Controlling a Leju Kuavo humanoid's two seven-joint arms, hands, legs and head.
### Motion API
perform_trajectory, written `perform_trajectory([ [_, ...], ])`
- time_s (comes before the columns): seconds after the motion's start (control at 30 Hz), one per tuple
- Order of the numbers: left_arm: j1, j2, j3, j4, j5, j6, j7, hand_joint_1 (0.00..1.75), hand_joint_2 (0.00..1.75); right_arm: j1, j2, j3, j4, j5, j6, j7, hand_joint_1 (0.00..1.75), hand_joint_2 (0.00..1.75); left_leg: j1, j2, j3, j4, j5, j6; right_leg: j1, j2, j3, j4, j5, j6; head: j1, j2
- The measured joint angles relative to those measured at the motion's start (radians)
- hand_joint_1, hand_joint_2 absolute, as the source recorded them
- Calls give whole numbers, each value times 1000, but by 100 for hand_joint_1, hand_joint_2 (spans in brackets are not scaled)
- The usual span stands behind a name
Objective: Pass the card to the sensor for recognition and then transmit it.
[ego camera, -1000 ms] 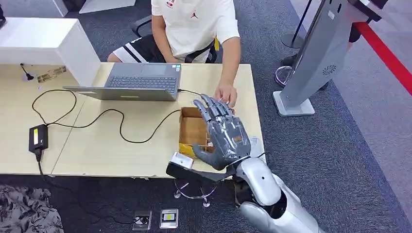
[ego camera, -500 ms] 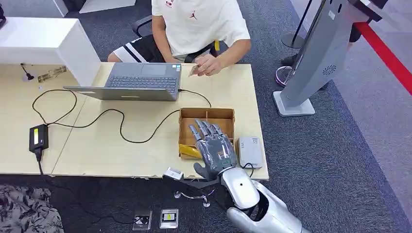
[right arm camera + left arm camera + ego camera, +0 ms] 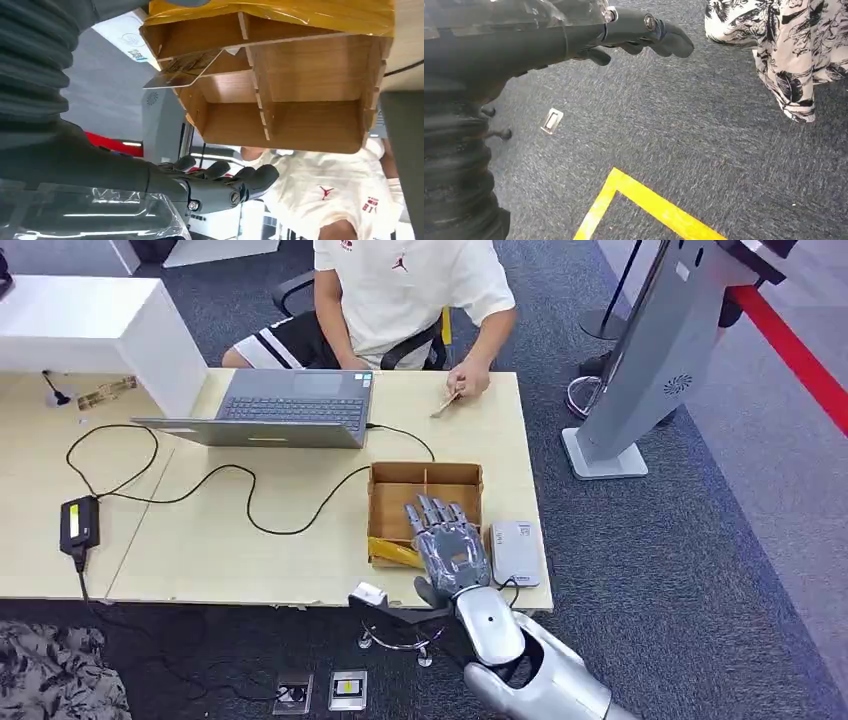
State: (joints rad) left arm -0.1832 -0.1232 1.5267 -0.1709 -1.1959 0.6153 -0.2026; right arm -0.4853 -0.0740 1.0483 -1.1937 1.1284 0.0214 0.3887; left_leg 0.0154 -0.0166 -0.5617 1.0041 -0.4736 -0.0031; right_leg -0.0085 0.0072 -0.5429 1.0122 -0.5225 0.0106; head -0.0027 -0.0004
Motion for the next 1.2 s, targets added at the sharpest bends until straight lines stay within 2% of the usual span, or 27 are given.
perform_trajectory([
  [0.13,0,0,0,0,2,0,0,0,175,-3,0,0,19,3,-1,1,5,175,0,0,0,0,0,0,0,0,0,0,0,0,0,0],
  [0.2,0,0,0,0,4,0,-3,0,175,-4,0,-1,27,6,-2,3,14,175,0,0,0,0,0,0,0,0,0,0,0,0,0,0],
  [0.47,0,0,0,0,11,0,-16,0,175,-5,0,-5,47,26,-8,23,31,175,0,0,0,0,0,0,0,0,0,0,0,0,0,0],
  [0.63,0,0,0,0,11,0,-19,0,175,-5,-1,-16,47,34,-8,31,33,175,0,0,0,0,0,0,0,0,0,0,0,0,0,0],
  [0.73,0,0,0,0,11,0,-19,0,175,-5,-1,-23,48,39,-7,33,45,175,0,0,0,0,0,0,0,0,0,0,0,0,0,0],
  [0.77,0,0,0,0,11,0,-19,0,175,-5,-1,-27,48,40,-7,33,42,175,0,0,0,0,0,0,0,0,0,0,0,0,0,0],
  [0.93,0,0,0,0,11,0,-19,0,175,-6,-1,-31,53,43,-6,33,52,175,0,0,0,0,0,0,0,0,0,0,0,0,0,0],
  [0.97,0,0,0,0,11,0,-19,0,175,-6,-2,-32,53,44,-6,33,49,175,0,0,0,0,0,0,0,0,0,0,0,0,0,0],
  [1.2,0,0,0,0,14,0,-20,0,175,-8,-3,-42,60,46,-3,39,52,175,0,0,0,0,0,0,0,0,0,0,0,0,0,0],
])
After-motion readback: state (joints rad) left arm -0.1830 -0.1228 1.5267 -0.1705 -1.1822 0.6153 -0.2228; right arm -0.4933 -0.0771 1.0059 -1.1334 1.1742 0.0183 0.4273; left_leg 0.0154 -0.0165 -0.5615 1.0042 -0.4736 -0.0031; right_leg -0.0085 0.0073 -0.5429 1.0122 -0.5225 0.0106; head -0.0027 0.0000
